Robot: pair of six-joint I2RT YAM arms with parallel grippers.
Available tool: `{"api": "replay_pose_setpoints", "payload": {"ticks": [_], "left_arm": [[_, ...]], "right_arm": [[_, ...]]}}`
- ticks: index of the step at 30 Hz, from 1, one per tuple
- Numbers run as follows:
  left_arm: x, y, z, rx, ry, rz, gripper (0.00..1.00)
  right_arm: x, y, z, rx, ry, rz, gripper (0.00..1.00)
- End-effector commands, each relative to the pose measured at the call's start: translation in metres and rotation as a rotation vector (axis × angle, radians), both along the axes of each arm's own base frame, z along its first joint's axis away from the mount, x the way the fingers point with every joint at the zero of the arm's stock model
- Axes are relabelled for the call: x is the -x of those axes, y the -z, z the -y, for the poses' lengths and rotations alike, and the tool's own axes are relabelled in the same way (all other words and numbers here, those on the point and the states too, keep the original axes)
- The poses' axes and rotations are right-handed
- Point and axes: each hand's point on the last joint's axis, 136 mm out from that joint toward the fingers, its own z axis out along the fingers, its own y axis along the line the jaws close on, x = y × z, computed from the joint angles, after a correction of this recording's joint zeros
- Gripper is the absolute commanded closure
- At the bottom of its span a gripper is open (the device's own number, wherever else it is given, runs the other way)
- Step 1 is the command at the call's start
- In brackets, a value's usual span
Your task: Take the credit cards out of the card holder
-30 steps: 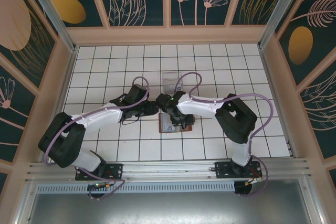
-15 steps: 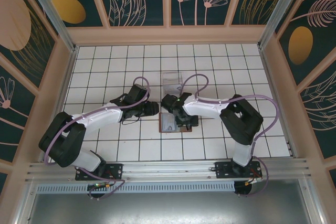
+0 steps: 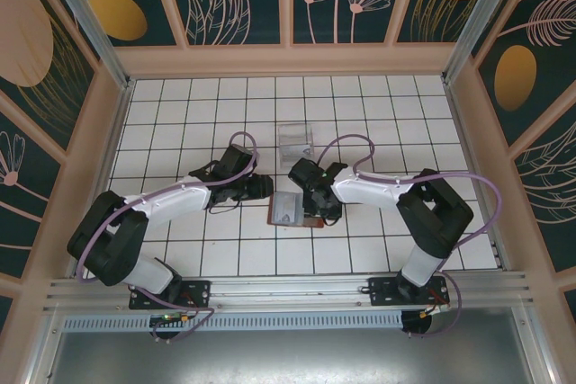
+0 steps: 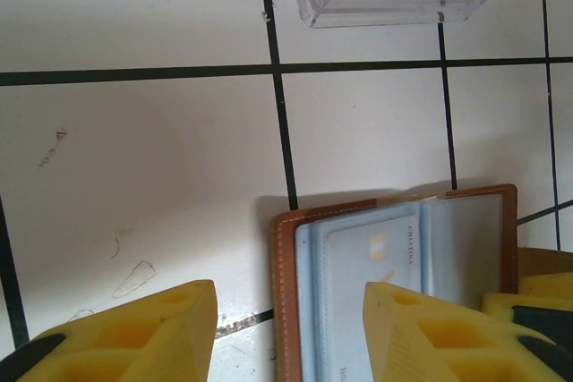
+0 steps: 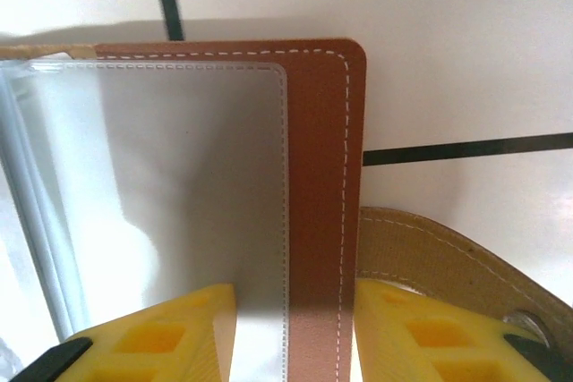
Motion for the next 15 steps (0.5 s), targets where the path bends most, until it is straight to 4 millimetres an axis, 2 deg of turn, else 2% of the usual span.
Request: {"api": "replay_pose_setpoints", "payload": {"ticks": [1, 11, 15], "left_arm": [[0.001, -0.002, 0.010, 0.023, 0.035, -0.002, 0.52], [0.015, 0.013, 0.023, 0.018, 0.096, -0.048, 0.54], [0.019, 0.018, 0.026, -0.001, 0.110, -0.062, 0.56]], "right_arm": [[-0.003, -0.009, -0.009, -0.064, 0.009, 0.025, 0.61], [-0.016, -0.012, -0.002, 0.022, -0.006, 0.066, 0.64], [-0.020, -0.022, -0.001, 0.047, -0.012, 0.084, 0.64]]}}
